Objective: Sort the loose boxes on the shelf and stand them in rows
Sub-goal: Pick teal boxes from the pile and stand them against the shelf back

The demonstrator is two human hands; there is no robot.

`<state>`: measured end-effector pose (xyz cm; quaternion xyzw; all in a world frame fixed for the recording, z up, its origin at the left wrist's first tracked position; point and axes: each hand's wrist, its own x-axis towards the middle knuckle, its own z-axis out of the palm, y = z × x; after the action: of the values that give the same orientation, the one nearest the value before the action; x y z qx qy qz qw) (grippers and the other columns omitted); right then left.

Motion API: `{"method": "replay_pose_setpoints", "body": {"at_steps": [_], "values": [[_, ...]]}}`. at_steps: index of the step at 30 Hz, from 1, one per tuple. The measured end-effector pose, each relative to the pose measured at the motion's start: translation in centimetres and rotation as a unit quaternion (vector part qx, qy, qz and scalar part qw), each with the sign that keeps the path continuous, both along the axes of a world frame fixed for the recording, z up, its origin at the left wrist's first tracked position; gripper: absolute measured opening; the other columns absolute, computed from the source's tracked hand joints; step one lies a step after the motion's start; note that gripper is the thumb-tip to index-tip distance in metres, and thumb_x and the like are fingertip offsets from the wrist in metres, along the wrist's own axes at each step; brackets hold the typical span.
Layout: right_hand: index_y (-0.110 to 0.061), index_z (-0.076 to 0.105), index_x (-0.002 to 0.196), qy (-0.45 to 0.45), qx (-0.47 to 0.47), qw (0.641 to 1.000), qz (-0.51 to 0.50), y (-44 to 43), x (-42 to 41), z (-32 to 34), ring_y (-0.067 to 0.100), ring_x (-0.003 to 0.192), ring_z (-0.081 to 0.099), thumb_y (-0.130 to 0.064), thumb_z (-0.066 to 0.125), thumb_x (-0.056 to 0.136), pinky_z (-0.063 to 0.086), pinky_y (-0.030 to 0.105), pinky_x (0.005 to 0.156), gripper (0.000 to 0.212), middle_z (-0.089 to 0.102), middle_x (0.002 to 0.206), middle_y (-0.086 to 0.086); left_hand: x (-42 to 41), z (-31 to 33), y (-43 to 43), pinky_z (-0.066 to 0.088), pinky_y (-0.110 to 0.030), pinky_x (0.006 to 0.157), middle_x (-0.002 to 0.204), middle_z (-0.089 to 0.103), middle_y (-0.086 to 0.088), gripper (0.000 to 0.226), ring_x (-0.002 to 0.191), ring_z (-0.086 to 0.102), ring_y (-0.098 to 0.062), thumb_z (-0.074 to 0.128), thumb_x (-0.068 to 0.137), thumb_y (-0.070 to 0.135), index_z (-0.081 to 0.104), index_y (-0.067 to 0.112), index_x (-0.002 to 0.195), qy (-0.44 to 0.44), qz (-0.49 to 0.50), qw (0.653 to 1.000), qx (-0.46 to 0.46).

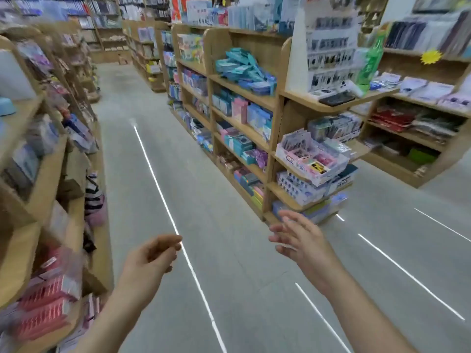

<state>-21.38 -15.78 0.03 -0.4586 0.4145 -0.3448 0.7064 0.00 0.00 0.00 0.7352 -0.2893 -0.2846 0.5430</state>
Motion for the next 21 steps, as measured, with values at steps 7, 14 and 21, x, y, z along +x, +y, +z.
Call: {"method": "replay_pose_setpoints", "body": {"at_steps": [7, 14, 21], "values": [[-0.019, 0.063, 0.11, -0.01, -0.038, 0.998, -0.045, -10.6, 15.9, 1.2, 0.02, 0.09, 0.063, -0.029, 0.057, 0.092, 0.049, 0.033, 0.072, 0.022, 0.065, 0.103, 0.01, 17.1, 0.0, -12.1, 0.048, -0.025, 0.067, 0.079, 0.071, 0.004, 0.023, 0.073, 0.063, -0.01, 0.053, 0.093, 0.01, 0.069, 0.027, 0.091, -0.057, -0.062, 0.996, -0.017], [-0.03, 0.044, 0.133, 0.299, -0.341, 0.891, -0.018, -21.2, 28.1, 3.8, 0.003, 0.115, 0.046, -0.038, 0.064, 0.086, 0.04, 0.008, 0.08, 0.052, 0.047, 0.125, -0.01, 30.8, 2.6, -25.1, 0.038, -0.004, 0.06, 0.086, 0.063, 0.019, 0.034, 0.073, 0.056, 0.006, 0.055, 0.089, 0.006, 0.064, 0.039, 0.086, -0.261, -0.16, 0.952, 0.03], [-0.035, 0.014, 0.146, 0.549, -0.418, 0.723, -0.03, -35.2, 34.9, 3.2, 0.018, 0.136, 0.022, -0.068, 0.05, 0.078, 0.033, 0.044, 0.109, 0.084, 0.023, 0.149, -0.004, 40.6, 3.5, -42.6, 0.032, -0.028, 0.102, 0.135, 0.049, 0.01, 0.034, 0.128, 0.038, -0.014, 0.057, 0.091, 0.029, 0.056, 0.031, 0.125, -0.464, -0.277, 0.841, 0.034]]}}
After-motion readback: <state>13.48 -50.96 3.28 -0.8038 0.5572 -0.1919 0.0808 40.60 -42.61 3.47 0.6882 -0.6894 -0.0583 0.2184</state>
